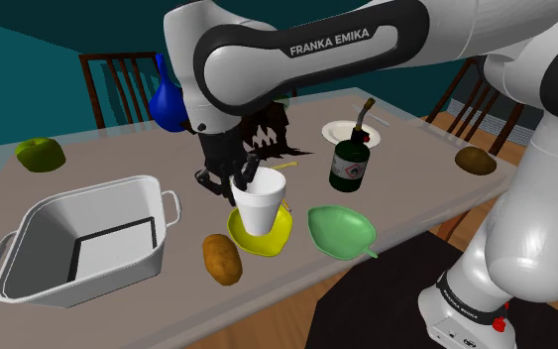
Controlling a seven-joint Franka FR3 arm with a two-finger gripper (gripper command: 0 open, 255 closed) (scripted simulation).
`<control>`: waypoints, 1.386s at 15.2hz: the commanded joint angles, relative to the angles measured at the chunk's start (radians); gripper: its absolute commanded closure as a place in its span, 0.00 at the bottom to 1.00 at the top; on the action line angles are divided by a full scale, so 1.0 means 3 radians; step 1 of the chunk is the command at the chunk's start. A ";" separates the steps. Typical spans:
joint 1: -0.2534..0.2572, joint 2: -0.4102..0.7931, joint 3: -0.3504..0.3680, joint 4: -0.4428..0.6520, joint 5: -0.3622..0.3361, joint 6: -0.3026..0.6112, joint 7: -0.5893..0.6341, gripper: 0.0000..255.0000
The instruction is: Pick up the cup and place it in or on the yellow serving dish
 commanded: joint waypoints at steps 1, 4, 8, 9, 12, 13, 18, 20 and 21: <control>0.0000 -0.0001 0.0000 -0.0001 0.0000 0.0002 0.0000 1.00; 0.0000 -0.0001 0.0000 -0.0002 0.0000 0.0002 0.0000 0.00; 0.0000 -0.0002 0.0000 -0.0002 0.0000 0.0002 0.0000 0.00; 0.0000 -0.0002 0.0000 -0.0002 0.0000 0.0002 0.0000 0.00; 0.0021 0.0069 0.0004 0.0416 -0.0031 -0.0352 0.0022 0.00; 0.0030 0.0097 0.0005 0.0537 -0.0044 -0.0448 0.0031 0.00; 0.0030 0.0097 0.0005 0.0537 -0.0044 -0.0448 0.0031 0.00; 0.0030 0.0097 0.0005 0.0537 -0.0044 -0.0448 0.0031 0.00; 0.0030 0.0097 0.0005 0.0537 -0.0044 -0.0448 0.0031 0.00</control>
